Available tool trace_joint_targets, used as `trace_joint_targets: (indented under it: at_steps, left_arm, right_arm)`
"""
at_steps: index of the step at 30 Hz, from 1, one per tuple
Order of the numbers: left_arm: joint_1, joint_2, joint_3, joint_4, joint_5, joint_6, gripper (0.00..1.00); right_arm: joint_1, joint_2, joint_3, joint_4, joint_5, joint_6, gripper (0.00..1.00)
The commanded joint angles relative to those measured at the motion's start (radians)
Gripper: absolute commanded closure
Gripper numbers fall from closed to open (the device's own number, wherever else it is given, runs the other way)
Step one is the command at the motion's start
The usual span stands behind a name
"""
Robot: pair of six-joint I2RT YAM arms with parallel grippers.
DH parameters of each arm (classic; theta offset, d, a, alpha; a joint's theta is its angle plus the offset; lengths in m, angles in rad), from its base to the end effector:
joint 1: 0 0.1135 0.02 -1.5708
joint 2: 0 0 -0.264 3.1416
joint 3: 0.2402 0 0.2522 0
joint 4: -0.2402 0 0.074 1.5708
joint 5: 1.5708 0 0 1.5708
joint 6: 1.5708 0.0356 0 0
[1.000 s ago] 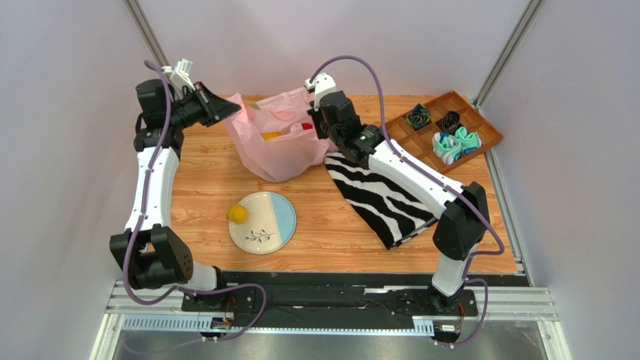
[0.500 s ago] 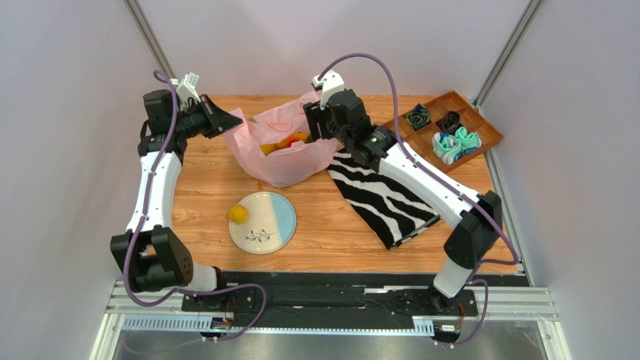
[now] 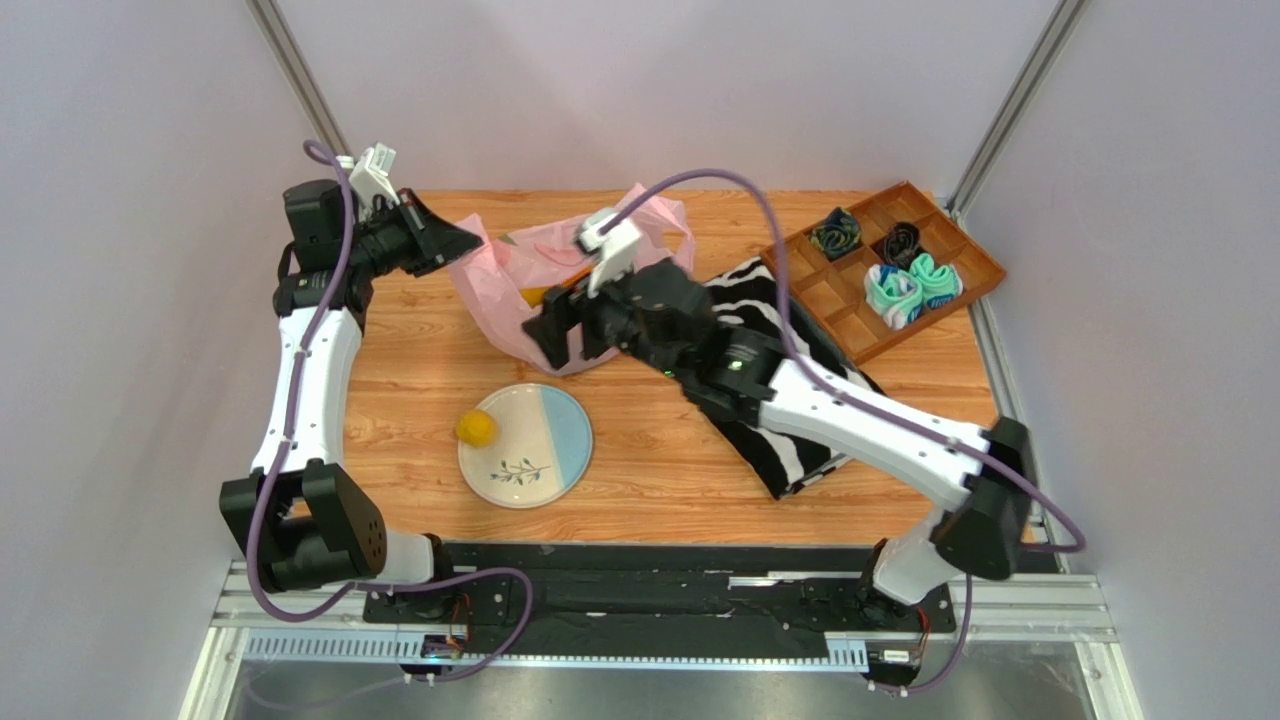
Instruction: Place the fruits into the plastic bag
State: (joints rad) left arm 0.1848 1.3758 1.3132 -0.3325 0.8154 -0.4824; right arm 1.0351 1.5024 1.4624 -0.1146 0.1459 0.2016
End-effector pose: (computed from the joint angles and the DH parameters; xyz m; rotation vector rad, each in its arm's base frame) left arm 0.3074 0.0311 0.3792 -0.1046 1.9587 -0.9914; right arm 0.1867 0.3044 0.4102 -0.6205 1.6776 0.7798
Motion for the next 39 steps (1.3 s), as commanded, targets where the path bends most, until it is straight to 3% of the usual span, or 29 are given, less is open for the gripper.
trace_joint_targets:
  at_steps: [1,6,14,34,39]
  left_arm:
    - [-0.004,-0.037,-0.005,0.004,-0.013,0.033,1.00]
    - [-0.007,-0.038,-0.006,0.004,-0.016,0.033,1.00]
    - [-0.018,-0.038,-0.012,0.015,-0.012,0.022,1.00]
    - [-0.028,-0.049,-0.012,0.018,-0.004,0.018,1.00]
    - [-0.028,-0.049,-0.014,0.021,0.001,0.015,1.00]
  right_arm:
    - [0.068,0.206,0.057,0.004,-0.130,0.101,0.20]
    - [0.092,0.407,0.137,0.020,-0.244,0.140,0.20]
    - [0.095,0.593,0.240,0.023,-0.313,0.127,0.20]
    - [0.098,0.849,0.449,-0.019,-0.172,-0.027,0.20]
    - [0.098,0.872,0.449,-0.025,-0.170,-0.028,0.25]
